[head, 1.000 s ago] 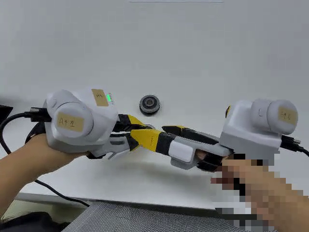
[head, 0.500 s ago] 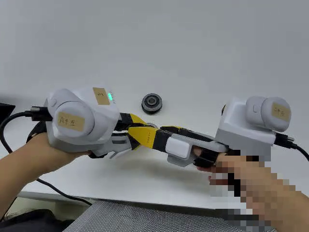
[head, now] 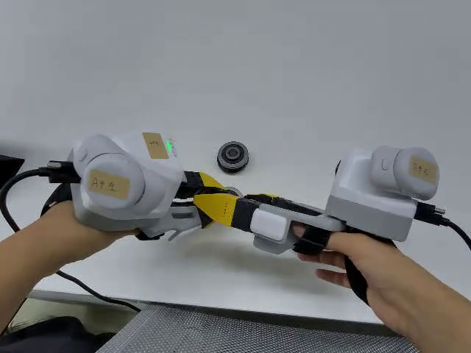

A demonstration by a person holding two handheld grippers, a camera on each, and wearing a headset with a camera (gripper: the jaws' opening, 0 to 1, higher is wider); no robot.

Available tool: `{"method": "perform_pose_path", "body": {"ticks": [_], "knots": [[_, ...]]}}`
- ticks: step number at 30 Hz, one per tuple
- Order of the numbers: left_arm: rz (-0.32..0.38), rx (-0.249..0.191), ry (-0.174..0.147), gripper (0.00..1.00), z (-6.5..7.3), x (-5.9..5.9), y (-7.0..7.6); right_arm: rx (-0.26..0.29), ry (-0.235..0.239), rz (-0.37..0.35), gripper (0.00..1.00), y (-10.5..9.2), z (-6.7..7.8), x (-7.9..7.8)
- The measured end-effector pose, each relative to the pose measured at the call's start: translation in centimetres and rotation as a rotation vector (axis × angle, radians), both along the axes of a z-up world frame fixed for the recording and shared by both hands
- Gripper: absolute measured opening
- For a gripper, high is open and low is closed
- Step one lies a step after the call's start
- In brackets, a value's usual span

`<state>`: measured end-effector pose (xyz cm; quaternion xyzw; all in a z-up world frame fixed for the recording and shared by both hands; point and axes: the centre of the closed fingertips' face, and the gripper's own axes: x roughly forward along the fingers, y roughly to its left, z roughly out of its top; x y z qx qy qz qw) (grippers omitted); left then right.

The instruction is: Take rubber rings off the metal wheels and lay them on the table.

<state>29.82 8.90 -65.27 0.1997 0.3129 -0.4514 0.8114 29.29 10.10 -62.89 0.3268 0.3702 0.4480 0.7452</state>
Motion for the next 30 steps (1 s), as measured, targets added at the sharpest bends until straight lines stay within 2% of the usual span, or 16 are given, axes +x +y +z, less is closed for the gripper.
{"method": "perform_pose_path", "body": {"ticks": [8, 13, 23, 28, 30], "knots": [[-0.005, 0.006, 0.0, 0.12, 0.02, 0.01, -0.04, -0.009, 0.033, -0.003, 0.69, 0.03, -0.05, 0.08], [-0.005, 0.006, 0.0, 0.12, 0.03, 0.01, -0.06, -0.009, 0.029, 0.005, 0.7, 0.08, 0.04, -0.06], [-0.004, 0.006, 0.0, 0.12, 0.02, -0.02, -0.06, -0.005, 0.061, 0.038, 0.67, -0.11, 0.17, -0.73], [-0.004, 0.006, 0.001, 0.12, -0.01, -0.02, -0.03, -0.002, 0.055, 0.039, 0.68, 0.0, 0.27, -0.83], [-0.004, 0.006, 0.002, 0.12, -0.02, -0.03, -0.01, 0.007, 0.066, 0.039, 0.68, -0.02, 0.36, -0.86]]}}
